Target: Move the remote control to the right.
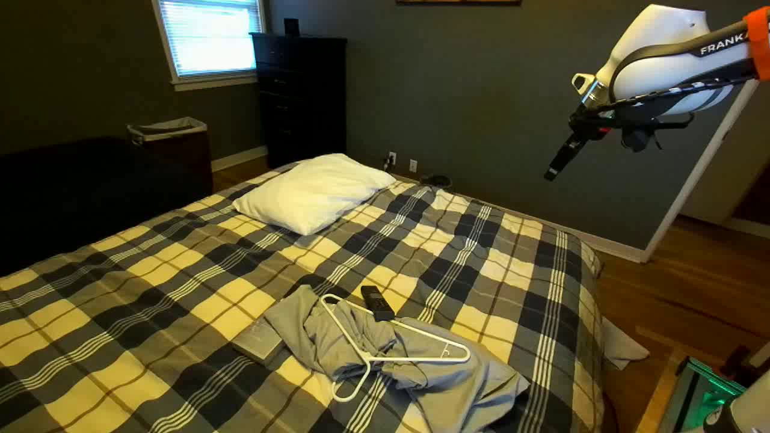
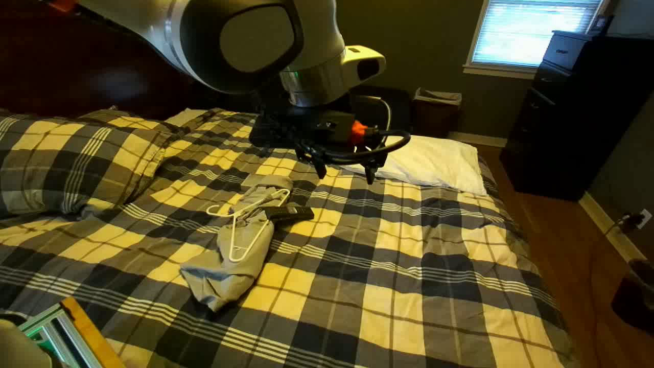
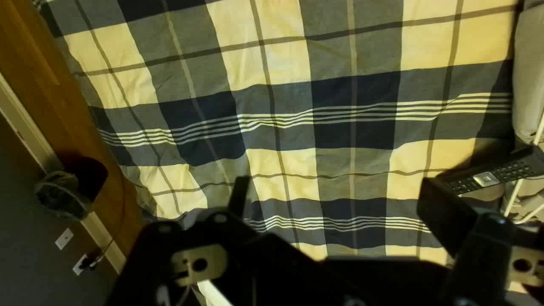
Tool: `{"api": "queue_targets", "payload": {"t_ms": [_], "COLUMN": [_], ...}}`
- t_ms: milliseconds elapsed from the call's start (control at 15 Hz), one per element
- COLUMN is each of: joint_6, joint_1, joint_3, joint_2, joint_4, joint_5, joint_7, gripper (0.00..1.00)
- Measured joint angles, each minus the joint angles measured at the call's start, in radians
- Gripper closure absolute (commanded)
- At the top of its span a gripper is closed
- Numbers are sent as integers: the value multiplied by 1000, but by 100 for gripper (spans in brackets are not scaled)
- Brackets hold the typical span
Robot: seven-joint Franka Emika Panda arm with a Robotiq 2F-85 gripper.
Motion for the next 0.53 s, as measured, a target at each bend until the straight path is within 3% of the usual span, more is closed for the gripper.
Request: {"api": "queue_targets", "payload": {"t_ms": [333,533], "joint_6": [-6,-48], "joint_1": [0,1], "joint_3": [3,17], "joint_2": [8,100], "joint_4": [7,87], "joint_5": [19,89], "joint_7": [11,94], "gripper": [0,0]}}
